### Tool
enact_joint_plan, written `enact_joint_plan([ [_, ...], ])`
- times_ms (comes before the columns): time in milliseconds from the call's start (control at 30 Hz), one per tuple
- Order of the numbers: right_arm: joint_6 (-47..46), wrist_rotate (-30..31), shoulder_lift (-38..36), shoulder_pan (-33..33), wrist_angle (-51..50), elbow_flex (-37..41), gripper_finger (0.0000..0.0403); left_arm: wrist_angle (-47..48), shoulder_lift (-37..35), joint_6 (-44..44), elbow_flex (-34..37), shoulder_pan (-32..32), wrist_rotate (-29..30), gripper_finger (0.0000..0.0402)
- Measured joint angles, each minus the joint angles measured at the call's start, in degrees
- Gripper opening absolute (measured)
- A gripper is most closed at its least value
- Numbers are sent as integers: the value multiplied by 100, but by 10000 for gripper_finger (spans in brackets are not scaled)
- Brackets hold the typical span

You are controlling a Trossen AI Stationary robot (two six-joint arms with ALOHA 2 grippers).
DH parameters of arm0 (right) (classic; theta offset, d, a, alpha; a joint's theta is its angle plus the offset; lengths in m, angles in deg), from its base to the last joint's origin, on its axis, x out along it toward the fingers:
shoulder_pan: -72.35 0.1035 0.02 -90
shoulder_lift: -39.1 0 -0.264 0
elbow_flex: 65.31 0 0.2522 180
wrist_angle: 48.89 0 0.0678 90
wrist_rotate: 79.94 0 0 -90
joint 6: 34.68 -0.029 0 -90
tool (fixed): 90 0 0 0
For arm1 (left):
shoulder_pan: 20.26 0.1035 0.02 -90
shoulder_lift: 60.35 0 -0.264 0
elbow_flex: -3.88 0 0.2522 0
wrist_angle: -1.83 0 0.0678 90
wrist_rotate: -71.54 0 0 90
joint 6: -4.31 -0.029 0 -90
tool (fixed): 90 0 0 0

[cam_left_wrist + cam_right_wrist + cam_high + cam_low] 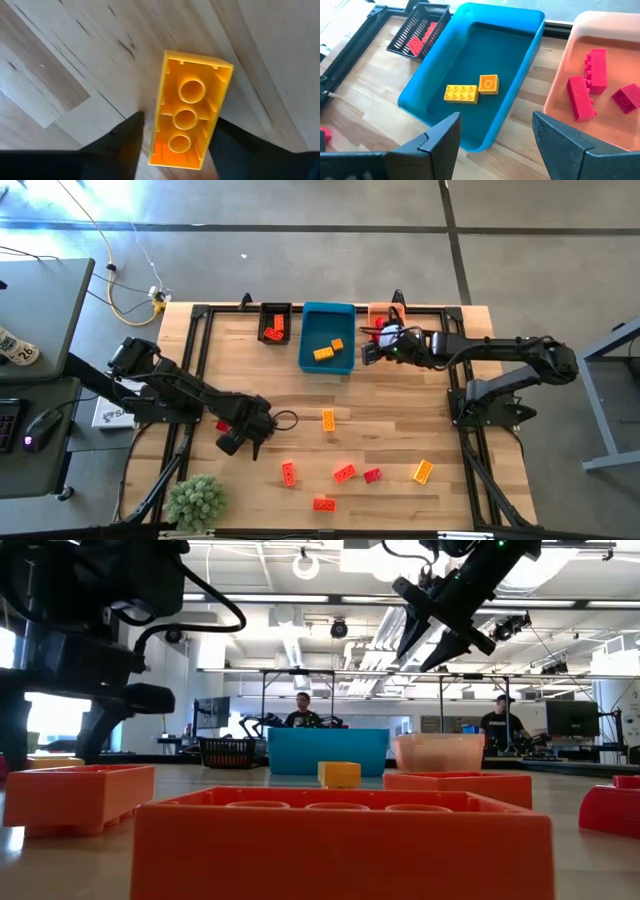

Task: Sort & place blocks by color
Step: Put the yellow game piece into the blue bin

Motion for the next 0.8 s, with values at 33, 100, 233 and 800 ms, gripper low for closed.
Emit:
enact_joint_plan([
  [33,0,-1,0,18,27,0,232,-10,-23,-2,2,2,0,165],
  [100,0,3,0,41,35,0,232,-19,-54,-40,8,33,0,132],
  [233,5,9,0,65,24,0,232,-50,-64,-111,6,170,-16,105],
  [800,56,-16,0,65,106,0,232,-183,-274,-800,-448,1371,534,105],
])
